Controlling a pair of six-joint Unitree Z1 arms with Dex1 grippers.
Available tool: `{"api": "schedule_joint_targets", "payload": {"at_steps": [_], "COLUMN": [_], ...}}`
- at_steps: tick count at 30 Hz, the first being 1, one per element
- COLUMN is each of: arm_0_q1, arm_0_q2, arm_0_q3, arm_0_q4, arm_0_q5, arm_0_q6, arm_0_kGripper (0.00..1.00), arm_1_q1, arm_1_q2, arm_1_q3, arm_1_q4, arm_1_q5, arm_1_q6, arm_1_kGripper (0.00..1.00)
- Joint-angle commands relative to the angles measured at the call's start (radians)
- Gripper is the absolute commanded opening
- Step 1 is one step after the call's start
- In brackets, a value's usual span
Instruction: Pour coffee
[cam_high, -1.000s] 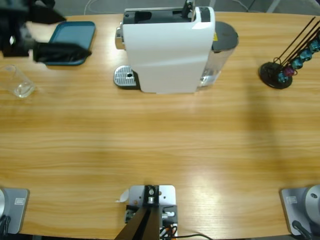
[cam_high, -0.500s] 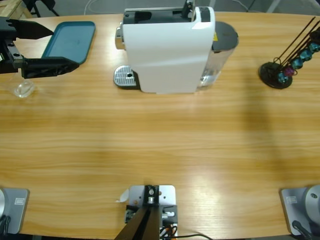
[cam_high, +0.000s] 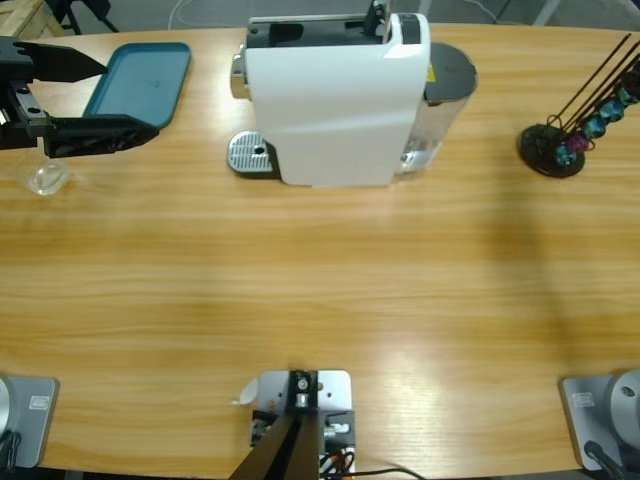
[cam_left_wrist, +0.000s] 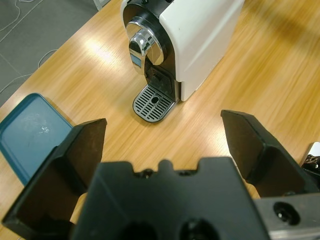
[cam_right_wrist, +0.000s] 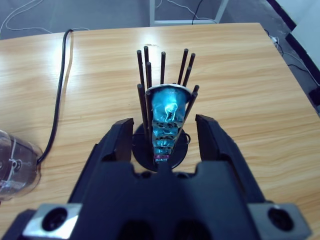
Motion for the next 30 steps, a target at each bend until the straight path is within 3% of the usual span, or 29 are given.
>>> {"api": "schedule_joint_targets", "payload": {"at_steps": [1, 9, 10, 12, 19, 21, 28, 29, 30], "arm_0_q1": [-0.007, -0.01, -0.01, -0.01, -0.01, -0.01, -0.01, -0.01, -0.01], "arm_0_q2": [0.014, 0.019, 0.019, 0.019, 0.016, 0.016, 0.012, 0.012, 0.011], "arm_0_q3": [0.038, 0.038, 0.038, 0.038, 0.041, 0.042, 0.047, 0.048, 0.049], "arm_0_q4": [-0.01, -0.011, -0.011, -0.012, -0.013, -0.013, -0.013, -0.013, -0.013], "arm_0_q5": [0.008, 0.002, 0.002, 0.002, 0.001, 0.001, 0.002, 0.002, 0.002], "arm_0_q6": [-0.012, -0.021, -0.021, -0.021, -0.025, -0.025, -0.028, -0.028, -0.029], "arm_0_kGripper": [1.0, 1.0, 1.0, 1.0, 1.0, 1.0, 1.0, 1.0, 1.0], "arm_1_q1": [-0.014, -0.023, -0.024, -0.024, -0.025, -0.026, -0.032, -0.033, -0.034], "arm_1_q2": [0.02, 0.021, 0.022, 0.025, 0.026, 0.026, 0.033, 0.035, 0.035], "arm_1_q3": [0.039, 0.041, 0.041, 0.041, 0.041, 0.042, 0.047, 0.047, 0.048], "arm_1_q4": [-0.031, -0.039, -0.039, -0.046, -0.052, -0.055, -0.058, -0.06, -0.064], "arm_1_q5": [-0.036, -0.038, -0.036, -0.034, -0.032, -0.031, -0.034, -0.035, -0.038], "arm_1_q6": [0.009, 0.009, 0.009, 0.009, 0.008, 0.009, 0.012, 0.012, 0.012], "arm_1_kGripper": [0.467, 0.462, 0.452, 0.338, 0.332, 0.138, 0.121, 0.031, 0.0]}}
